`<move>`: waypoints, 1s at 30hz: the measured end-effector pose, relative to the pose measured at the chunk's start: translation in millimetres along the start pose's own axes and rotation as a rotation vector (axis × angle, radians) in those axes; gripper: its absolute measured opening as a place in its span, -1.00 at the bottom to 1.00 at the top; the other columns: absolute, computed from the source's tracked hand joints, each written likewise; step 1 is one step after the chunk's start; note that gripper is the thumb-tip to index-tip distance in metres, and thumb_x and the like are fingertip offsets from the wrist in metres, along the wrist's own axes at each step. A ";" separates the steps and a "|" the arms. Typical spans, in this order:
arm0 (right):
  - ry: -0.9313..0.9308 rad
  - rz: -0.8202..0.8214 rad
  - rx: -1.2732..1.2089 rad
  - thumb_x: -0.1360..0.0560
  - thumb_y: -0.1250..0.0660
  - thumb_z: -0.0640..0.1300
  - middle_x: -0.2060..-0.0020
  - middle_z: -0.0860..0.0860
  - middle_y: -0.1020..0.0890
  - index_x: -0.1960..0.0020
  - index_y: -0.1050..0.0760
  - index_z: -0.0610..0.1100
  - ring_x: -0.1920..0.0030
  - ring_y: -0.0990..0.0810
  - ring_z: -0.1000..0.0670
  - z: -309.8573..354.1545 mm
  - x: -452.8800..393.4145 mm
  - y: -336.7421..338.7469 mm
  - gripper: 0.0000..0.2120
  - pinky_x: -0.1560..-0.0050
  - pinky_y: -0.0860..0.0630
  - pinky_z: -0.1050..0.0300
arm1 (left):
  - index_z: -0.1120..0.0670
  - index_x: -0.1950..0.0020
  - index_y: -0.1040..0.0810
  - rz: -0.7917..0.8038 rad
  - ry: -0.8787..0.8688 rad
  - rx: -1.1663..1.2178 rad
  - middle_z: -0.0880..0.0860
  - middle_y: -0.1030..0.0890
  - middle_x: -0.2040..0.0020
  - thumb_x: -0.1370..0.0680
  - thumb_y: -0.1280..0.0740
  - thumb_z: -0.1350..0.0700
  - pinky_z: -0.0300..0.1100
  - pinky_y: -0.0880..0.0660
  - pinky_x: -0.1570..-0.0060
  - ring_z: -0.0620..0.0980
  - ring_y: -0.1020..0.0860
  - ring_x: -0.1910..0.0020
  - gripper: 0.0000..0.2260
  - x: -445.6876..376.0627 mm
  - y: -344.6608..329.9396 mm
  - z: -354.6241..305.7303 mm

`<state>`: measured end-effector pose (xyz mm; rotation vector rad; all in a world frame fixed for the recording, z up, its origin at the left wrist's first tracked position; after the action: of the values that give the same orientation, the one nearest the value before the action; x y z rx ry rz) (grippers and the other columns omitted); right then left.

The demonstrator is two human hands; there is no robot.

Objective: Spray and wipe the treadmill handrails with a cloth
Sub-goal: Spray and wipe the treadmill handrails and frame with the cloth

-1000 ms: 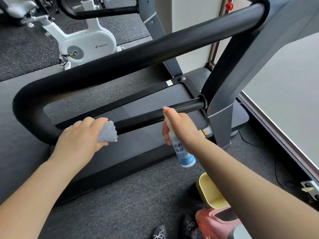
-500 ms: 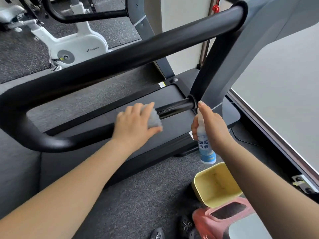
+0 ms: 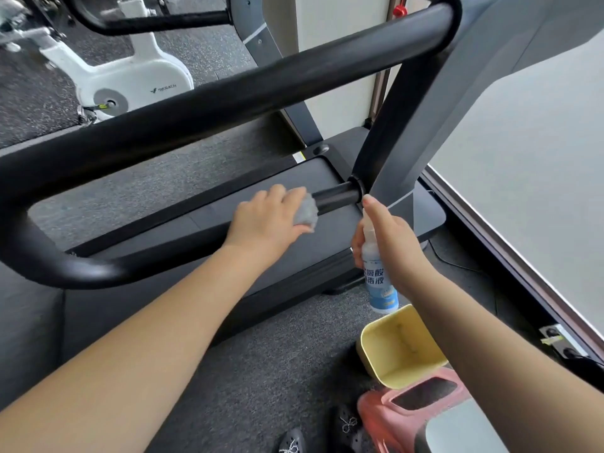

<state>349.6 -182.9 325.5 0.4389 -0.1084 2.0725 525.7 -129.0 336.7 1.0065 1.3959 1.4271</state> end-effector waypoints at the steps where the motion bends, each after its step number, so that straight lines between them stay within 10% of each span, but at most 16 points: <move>1: -0.005 0.004 -0.008 -0.58 -0.12 0.20 0.50 -0.14 -0.53 0.45 -0.39 -0.19 0.49 -0.48 -0.09 0.4 -0.7 -2.1 -0.41 0.30 -0.47 0.13 | -0.06 -0.42 -0.26 -0.003 0.022 -0.008 0.06 -0.46 -0.17 -0.46 -0.24 -0.28 0.00 -0.43 0.11 0.12 -0.48 -0.08 -0.40 15.4 3.2 16.9; 7: -0.005 -0.003 -0.030 -0.56 -0.14 0.22 0.48 -0.15 -0.54 0.44 -0.39 -0.19 0.48 -0.49 -0.09 4.8 -1.6 -2.9 -0.42 0.33 -0.47 0.12 | 0.06 -0.27 -0.44 -0.107 0.113 -0.106 0.11 -0.54 0.01 -0.40 -0.36 -0.23 0.03 -0.47 0.16 0.17 -0.54 0.09 -0.45 56.1 9.6 50.7; 17: 0.012 0.029 -0.012 -0.58 -0.13 0.17 0.49 -0.15 -0.53 0.41 -0.41 -0.24 0.49 -0.48 -0.10 4.9 3.2 -15.5 -0.43 0.34 -0.47 0.11 | 0.08 -0.45 -0.20 -0.018 -0.022 0.021 0.17 -0.41 -0.26 -0.58 -0.11 -0.07 0.03 -0.39 -0.05 0.19 -0.42 -0.18 -0.52 -45.6 -0.7 -65.5; 24: -0.021 0.069 0.013 -0.58 -0.13 0.21 0.50 -0.13 -0.54 0.38 -0.43 -0.21 0.50 -0.50 -0.09 0.5 13.4 -47.6 -0.43 0.35 -0.47 0.12 | -0.14 -0.53 0.07 -0.040 -0.104 -0.149 0.11 -0.37 -0.17 -0.53 -0.26 -0.13 -0.04 -0.37 0.17 0.12 -0.44 -0.01 -0.31 6.1 -9.0 -5.3; 30: 0.019 0.107 0.027 -0.58 -0.11 0.20 0.48 -0.17 -0.53 0.39 -0.40 -0.21 0.50 -0.47 -0.08 10.0 30.4 -78.9 -0.43 0.34 -0.45 0.12 | -0.10 -0.51 -0.11 -0.113 -0.058 -0.216 0.12 -0.45 -0.05 -0.44 -0.38 -0.12 0.00 -0.44 0.17 0.13 -0.48 0.14 -0.28 75.1 1.1 72.2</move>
<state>405.3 -119.6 337.6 0.4381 -0.0950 2.1850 572.9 -36.3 338.9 0.8113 1.2079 1.4192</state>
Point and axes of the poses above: each hand's wrist, its own x-axis away from the middle knuckle, its own y-axis out of the back of the hand, z = x × y, the point moved 6 cm from there along -x, towards the middle knuckle
